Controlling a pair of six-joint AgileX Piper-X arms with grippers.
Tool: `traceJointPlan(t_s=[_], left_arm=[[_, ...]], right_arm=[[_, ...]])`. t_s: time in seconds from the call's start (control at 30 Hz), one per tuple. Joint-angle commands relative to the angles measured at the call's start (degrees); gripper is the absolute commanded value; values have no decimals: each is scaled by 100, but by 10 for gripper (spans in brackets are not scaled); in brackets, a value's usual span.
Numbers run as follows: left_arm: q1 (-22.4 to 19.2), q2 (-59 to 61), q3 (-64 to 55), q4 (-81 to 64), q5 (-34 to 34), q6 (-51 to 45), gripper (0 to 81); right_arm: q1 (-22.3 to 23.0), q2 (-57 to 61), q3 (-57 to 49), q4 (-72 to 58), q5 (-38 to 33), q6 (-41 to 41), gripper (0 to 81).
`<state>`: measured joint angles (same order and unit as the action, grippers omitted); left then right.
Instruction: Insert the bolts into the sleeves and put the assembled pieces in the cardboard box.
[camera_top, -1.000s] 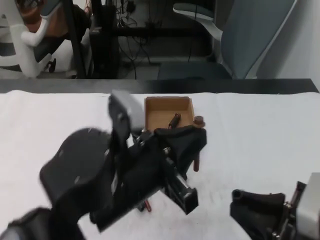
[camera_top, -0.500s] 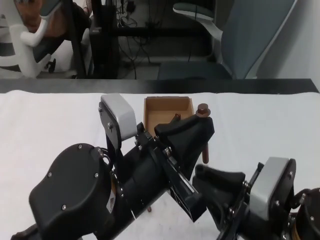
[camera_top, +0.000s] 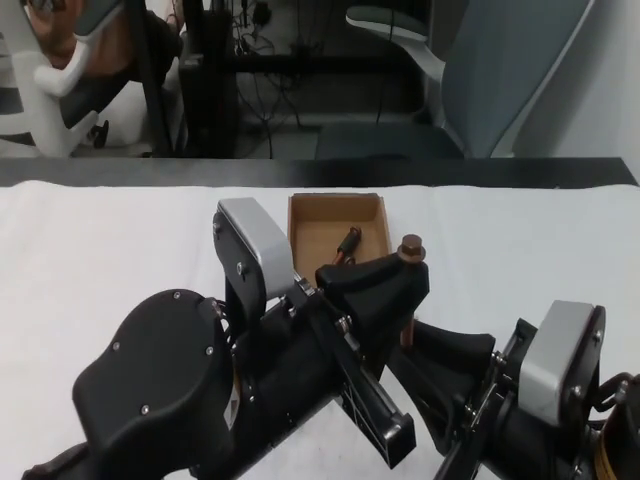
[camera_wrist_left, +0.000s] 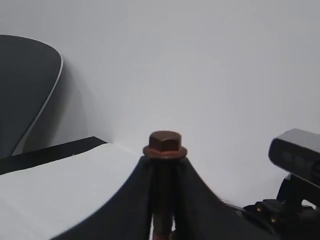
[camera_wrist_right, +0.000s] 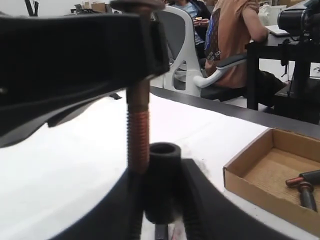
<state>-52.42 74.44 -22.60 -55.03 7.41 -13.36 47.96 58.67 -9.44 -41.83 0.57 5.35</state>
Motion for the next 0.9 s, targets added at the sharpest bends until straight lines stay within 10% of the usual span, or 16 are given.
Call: traceJointPlan(t_s=[0.0,0.87], left_arm=[[-14,-78,-8,-3,-94,201,18],[255,-78,-8,-136,-4,-599,18]], right_arm=[[46,-76,-78,-115,-283,179,6],[53,-76,-78,45,-277,331,6]])
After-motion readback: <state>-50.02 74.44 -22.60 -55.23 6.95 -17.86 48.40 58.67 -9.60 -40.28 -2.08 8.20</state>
